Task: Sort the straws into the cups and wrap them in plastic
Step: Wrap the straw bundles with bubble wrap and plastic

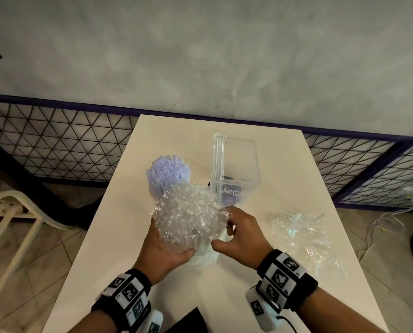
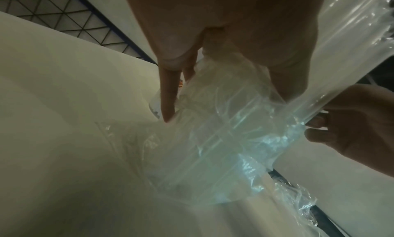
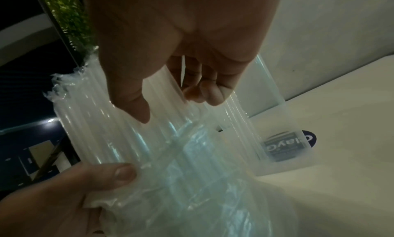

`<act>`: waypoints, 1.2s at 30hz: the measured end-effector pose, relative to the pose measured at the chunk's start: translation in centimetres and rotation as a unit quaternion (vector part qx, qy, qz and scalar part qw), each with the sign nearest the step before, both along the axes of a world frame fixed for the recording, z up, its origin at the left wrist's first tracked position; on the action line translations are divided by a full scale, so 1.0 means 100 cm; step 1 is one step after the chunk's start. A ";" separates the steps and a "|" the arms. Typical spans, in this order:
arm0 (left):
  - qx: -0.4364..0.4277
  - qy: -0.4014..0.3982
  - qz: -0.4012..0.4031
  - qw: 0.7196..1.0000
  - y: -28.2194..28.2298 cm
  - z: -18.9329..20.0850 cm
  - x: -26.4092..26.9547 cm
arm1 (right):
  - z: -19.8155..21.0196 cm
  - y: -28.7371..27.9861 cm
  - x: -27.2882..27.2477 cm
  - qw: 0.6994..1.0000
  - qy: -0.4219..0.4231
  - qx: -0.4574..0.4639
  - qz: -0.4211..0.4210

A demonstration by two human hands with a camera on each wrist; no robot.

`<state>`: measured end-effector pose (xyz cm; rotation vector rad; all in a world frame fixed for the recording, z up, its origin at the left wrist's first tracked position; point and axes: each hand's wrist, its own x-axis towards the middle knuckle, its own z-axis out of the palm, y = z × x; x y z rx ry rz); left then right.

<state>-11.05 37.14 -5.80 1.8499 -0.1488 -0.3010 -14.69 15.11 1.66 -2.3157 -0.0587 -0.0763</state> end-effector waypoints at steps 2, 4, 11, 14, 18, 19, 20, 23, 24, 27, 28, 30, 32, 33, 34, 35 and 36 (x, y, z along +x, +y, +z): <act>0.002 -0.002 0.002 1.000 0.001 0.000 0.001 | 0.001 0.003 0.002 1.000 0.001 -0.002 -0.004; 0.002 -0.006 -0.003 1.000 0.001 0.000 0.002 | 0.006 0.004 0.003 1.000 0.000 -0.002 -0.008; -0.012 -0.011 -0.005 1.000 -0.001 0.000 0.001 | 0.018 0.004 0.004 0.996 -0.014 0.078 -0.036; -0.019 -0.006 -0.002 1.000 -0.001 -0.004 0.002 | 0.019 0.005 0.005 0.990 -0.043 0.120 -0.060; -0.023 -0.014 -0.008 1.000 -0.001 -0.005 0.003 | 0.025 0.003 0.007 0.986 -0.024 0.148 -0.078; -0.018 -0.022 -0.008 1.000 -0.002 -0.004 0.003 | 0.027 0.002 0.009 0.984 -0.019 0.157 -0.086; -0.013 -0.031 -0.008 0.999 -0.003 -0.003 0.003 | 0.030 0.001 0.010 0.981 -0.012 0.176 -0.084; -0.006 -0.048 -0.015 0.999 -0.003 -0.002 0.003 | 0.040 0.000 0.015 0.972 0.022 0.229 -0.044; -0.004 -0.052 -0.014 0.999 -0.003 -0.002 0.004 | 0.042 -0.001 0.017 0.972 0.028 0.230 -0.040; 0.003 -0.051 -0.018 0.999 -0.001 -0.004 0.005 | 0.047 -0.003 0.021 0.976 0.031 0.212 -0.038; 0.001 -0.046 -0.022 0.999 0.000 -0.005 0.006 | 0.047 -0.003 0.021 0.978 0.035 0.202 -0.029; -0.003 -0.038 -0.023 0.999 0.000 -0.006 0.005 | 0.049 -0.003 0.022 0.983 0.034 0.178 -0.017; -0.012 -0.033 -0.020 0.999 0.000 -0.005 0.005 | 0.052 -0.003 0.021 0.986 0.009 0.167 -0.020; -0.016 -0.033 -0.018 0.999 -0.001 -0.005 0.004 | 0.054 -0.002 0.021 0.985 -0.008 0.171 -0.028; -0.017 -0.033 -0.017 0.999 -0.001 -0.004 0.003 | 0.056 -0.003 0.022 0.982 -0.022 0.182 -0.037; -0.015 -0.034 -0.014 0.999 -0.001 -0.004 0.003 | 0.058 -0.003 0.024 0.979 -0.034 0.193 -0.046; -0.015 -0.034 -0.013 0.999 -0.001 -0.004 0.003 | 0.059 -0.004 0.024 0.977 -0.043 0.201 -0.051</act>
